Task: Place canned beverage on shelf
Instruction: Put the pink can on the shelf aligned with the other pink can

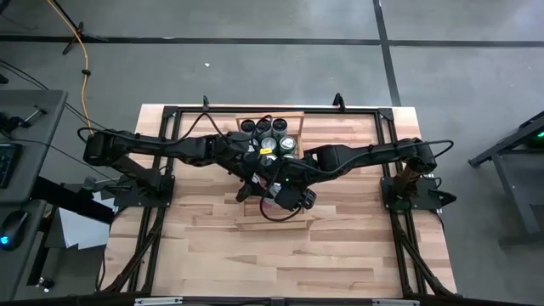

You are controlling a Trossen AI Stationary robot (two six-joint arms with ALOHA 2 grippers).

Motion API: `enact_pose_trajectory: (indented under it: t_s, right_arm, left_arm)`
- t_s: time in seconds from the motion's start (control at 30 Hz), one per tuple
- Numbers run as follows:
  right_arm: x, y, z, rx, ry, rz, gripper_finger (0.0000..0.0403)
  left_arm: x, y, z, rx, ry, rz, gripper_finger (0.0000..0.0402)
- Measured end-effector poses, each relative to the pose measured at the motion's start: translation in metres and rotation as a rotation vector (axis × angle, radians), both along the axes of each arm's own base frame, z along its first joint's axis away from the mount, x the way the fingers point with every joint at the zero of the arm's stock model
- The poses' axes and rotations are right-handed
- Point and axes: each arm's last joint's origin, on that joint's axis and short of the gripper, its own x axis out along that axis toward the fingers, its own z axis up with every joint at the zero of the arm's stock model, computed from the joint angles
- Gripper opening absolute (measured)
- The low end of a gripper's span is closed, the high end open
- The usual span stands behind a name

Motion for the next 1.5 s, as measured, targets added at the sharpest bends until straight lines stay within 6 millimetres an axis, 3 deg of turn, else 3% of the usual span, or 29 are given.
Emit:
enact_pose_trajectory:
  t_s: [0.13,0.33,0.43,0.73,1.07,1.27,1.5]
  right_arm:
    - [0.000,0.001,0.000,-0.004,0.000,0.003,0.0282]
    - [-0.004,-0.001,-0.003,-0.055,0.044,-0.037,0.0282]
    - [-0.007,-0.002,-0.005,-0.057,0.080,-0.068,0.0282]
    - [-0.008,-0.005,-0.012,-0.151,0.138,-0.060,0.0282]
    - [0.024,-0.005,-0.073,-0.390,0.291,0.053,0.0282]
    - [0.030,-0.006,-0.082,-0.396,0.298,0.085,0.0282]
    - [0.035,-0.004,-0.081,-0.367,0.249,0.163,0.0282]
  left_arm:
    - [0.000,0.000,0.000,-0.004,0.003,0.013,0.0256]
    - [-0.006,0.007,0.003,-0.012,0.026,0.053,0.0341]
    - [-0.017,0.015,0.008,-0.015,0.064,0.082,0.0360]
    - [-0.072,0.028,0.050,-0.047,0.046,0.261,0.0361]
    - [-0.123,0.014,0.096,-0.007,-0.188,0.460,0.0362]
    - [-0.135,0.008,0.103,-0.019,-0.232,0.488,0.0362]
    - [-0.133,0.005,0.103,-0.016,-0.228,0.489,0.0362]
